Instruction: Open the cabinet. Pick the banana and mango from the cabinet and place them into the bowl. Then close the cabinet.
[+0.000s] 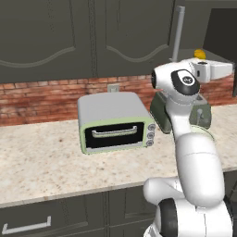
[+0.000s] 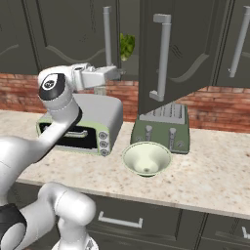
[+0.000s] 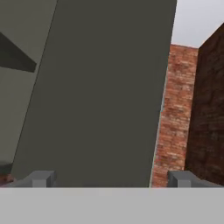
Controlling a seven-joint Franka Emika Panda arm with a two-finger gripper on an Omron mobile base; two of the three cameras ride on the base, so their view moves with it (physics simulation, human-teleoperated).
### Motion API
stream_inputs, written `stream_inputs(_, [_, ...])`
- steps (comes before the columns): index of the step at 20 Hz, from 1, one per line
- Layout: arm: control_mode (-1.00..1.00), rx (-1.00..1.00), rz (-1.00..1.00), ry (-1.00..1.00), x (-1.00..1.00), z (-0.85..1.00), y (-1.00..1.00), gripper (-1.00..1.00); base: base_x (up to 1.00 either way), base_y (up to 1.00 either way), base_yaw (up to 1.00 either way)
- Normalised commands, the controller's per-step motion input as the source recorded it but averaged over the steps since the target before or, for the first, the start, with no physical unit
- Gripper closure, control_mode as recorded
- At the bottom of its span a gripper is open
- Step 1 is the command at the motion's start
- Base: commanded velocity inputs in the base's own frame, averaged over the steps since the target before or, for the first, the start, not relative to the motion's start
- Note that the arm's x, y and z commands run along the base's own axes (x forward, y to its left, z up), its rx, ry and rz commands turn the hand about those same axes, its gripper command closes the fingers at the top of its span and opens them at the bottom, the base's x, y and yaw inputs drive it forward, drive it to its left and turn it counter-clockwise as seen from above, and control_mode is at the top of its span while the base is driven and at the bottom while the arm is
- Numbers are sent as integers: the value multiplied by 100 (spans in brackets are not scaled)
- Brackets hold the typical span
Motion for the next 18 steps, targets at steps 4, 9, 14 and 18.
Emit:
stream_inputs(4, [-100, 6, -10, 1, 13, 7, -45, -100, 0, 0, 0])
stream_inputs(9, [-100, 5, -9, 0, 2, 0, -57, -100, 0, 0, 0])
stream_inputs(14, [-100, 4, -10, 0, 0, 0, -55, -100, 0, 0, 0])
stream_inputs(18, [-100, 3, -12, 0, 0, 0, -53, -100, 0, 0, 0])
